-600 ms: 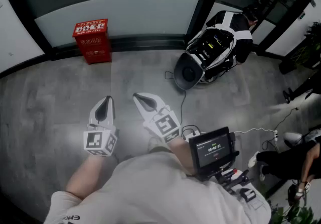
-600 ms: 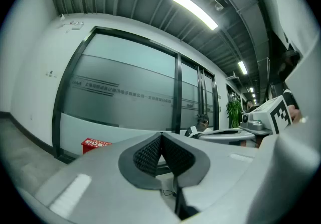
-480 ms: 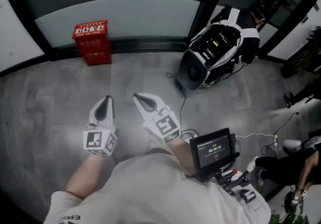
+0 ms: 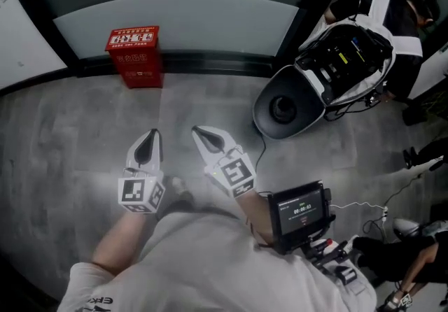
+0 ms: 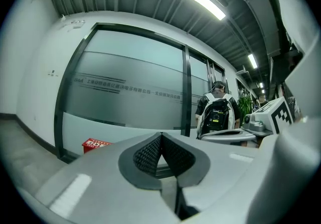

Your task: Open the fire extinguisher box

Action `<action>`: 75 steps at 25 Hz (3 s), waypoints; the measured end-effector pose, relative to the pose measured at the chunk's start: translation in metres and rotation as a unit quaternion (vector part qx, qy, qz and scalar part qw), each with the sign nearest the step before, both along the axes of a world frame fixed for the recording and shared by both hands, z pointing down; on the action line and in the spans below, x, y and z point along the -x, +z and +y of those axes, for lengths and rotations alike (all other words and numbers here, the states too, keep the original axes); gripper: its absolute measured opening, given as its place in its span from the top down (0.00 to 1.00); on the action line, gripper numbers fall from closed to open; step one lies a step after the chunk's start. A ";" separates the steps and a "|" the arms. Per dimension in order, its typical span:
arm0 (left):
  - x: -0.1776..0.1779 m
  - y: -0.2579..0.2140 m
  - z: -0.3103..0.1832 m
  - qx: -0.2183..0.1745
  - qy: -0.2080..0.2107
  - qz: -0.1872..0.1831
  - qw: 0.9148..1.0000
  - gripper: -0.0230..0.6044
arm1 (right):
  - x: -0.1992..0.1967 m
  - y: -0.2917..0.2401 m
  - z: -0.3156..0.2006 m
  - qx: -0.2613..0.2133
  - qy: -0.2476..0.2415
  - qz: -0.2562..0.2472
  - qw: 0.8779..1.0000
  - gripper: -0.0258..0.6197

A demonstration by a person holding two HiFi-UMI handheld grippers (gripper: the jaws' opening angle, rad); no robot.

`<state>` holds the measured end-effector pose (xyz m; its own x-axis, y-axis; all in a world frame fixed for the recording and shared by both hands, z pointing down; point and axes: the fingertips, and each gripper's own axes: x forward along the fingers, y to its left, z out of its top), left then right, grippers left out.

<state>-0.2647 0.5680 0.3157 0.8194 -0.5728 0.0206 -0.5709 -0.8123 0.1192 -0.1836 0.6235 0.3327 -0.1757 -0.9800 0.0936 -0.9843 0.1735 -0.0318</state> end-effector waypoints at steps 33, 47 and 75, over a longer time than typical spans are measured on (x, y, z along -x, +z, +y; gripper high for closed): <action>-0.096 0.058 -0.382 0.057 -0.050 -0.019 0.997 0.96 | -0.098 0.055 -0.395 0.083 -0.065 0.051 0.993 0.94; -0.199 0.093 -0.506 0.098 -0.131 -0.070 0.984 0.96 | -0.220 0.099 -0.524 0.127 -0.119 0.039 0.984 0.94; -0.203 0.274 -0.683 0.249 -0.171 -0.160 0.940 0.96 | -0.229 0.286 -0.717 0.238 -0.309 0.311 0.867 0.94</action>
<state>-0.0621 -0.1153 0.5901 0.4949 -0.6560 0.5698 -0.8602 -0.4627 0.2144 0.0459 -0.0937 0.6189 -0.4248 -0.5409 0.7259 -0.5599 0.7871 0.2588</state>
